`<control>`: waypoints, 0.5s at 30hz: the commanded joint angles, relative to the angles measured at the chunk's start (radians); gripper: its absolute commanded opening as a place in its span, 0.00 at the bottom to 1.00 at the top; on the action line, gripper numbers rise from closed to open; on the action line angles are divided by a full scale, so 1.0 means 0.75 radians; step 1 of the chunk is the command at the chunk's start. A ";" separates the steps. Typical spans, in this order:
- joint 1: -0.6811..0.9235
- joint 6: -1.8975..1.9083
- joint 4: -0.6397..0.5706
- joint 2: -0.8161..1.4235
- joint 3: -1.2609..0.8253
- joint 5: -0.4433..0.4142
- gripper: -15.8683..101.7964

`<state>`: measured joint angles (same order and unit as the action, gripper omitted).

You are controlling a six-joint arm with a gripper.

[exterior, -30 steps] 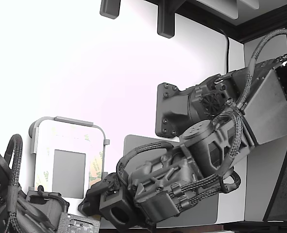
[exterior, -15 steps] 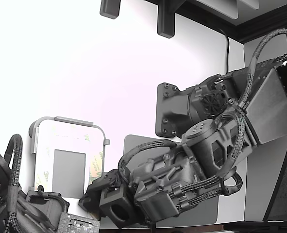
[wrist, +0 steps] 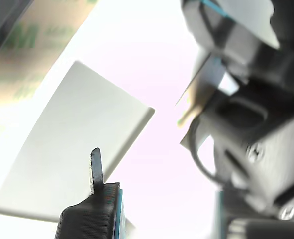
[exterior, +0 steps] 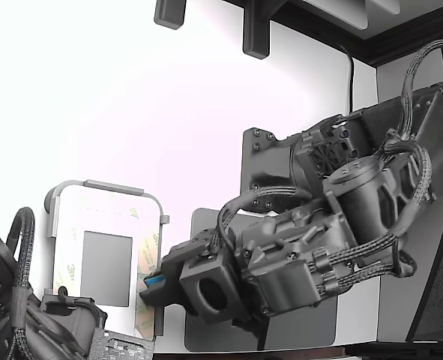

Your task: Peel off protective film from adhesive tape.

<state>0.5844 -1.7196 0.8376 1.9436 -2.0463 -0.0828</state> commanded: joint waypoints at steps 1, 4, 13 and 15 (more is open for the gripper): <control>-0.035 0.045 0.088 0.157 -0.012 0.000 0.93; -0.043 0.121 0.155 0.319 -0.086 -0.029 0.96; -0.243 0.268 0.209 0.595 -0.184 0.096 0.97; -0.352 0.247 0.129 0.695 -0.270 0.223 0.83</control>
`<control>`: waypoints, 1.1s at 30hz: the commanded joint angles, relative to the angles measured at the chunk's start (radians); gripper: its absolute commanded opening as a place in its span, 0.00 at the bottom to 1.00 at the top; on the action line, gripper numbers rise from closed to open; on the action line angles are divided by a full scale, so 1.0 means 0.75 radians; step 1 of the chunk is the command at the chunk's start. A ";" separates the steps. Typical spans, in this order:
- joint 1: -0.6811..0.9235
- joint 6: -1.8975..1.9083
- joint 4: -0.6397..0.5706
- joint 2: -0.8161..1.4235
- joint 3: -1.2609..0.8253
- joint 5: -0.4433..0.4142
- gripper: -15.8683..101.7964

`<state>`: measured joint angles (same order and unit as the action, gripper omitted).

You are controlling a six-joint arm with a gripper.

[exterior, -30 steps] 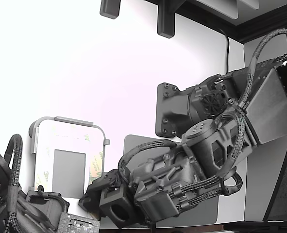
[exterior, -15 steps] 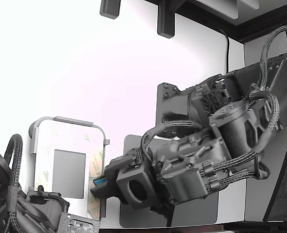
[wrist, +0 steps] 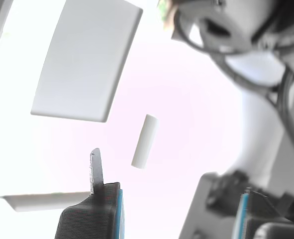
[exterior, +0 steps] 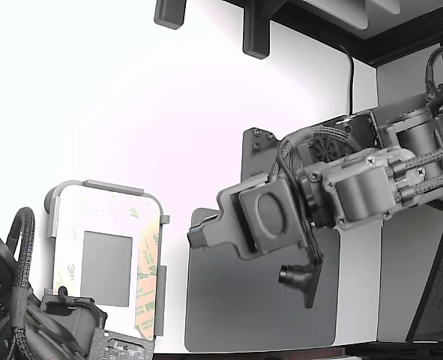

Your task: Peel off protective film from adhesive tape.

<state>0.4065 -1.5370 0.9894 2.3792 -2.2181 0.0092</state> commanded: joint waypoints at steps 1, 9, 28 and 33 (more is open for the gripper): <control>-0.139 0.121 -0.102 0.176 -0.074 0.127 0.83; -0.252 1.874 -0.182 0.724 -0.337 -0.209 0.98; -0.632 2.162 -0.033 0.767 -0.560 -0.053 0.98; -0.632 2.158 -0.033 0.767 -0.560 -0.045 0.98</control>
